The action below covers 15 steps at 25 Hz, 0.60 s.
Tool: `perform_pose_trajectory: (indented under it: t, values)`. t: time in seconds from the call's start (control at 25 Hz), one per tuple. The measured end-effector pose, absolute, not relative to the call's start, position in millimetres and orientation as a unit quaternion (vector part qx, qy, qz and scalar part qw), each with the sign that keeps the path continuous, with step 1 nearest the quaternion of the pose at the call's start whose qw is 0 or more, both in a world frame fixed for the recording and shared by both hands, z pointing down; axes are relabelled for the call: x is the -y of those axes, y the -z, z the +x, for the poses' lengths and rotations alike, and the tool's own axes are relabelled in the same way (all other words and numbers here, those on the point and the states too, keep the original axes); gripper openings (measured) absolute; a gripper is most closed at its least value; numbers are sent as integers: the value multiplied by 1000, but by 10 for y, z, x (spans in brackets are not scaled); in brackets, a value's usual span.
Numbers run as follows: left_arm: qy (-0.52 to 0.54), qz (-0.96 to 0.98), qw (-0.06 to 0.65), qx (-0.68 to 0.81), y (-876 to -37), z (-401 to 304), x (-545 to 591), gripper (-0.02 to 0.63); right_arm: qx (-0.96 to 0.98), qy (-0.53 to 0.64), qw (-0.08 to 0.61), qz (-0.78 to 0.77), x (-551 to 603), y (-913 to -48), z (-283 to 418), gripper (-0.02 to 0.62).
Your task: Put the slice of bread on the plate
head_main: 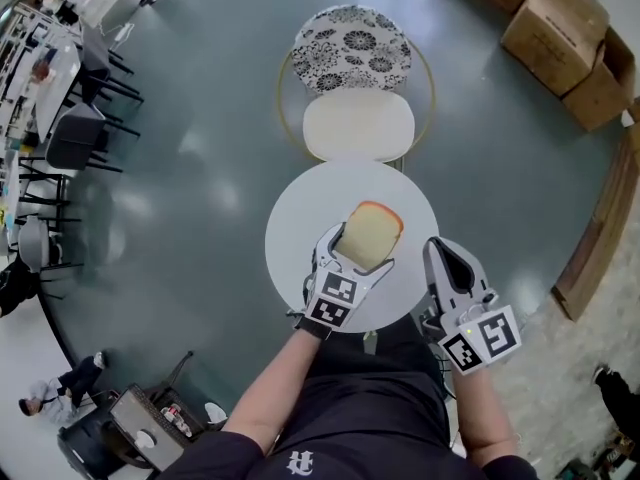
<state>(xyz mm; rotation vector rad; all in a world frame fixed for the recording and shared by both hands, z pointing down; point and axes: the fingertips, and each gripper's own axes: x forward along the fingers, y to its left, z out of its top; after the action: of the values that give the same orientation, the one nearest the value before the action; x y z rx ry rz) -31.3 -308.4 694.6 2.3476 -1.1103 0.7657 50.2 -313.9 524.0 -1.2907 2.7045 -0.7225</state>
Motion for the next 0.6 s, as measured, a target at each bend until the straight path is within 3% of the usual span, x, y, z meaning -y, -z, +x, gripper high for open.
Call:
perform_pose_trajectory:
  t: [0.6]
  values:
    - [-320, 842, 227, 369, -7991, -328, 3423, 517, -869, 258, 19, -421, 3392, -6171, 410, 6]
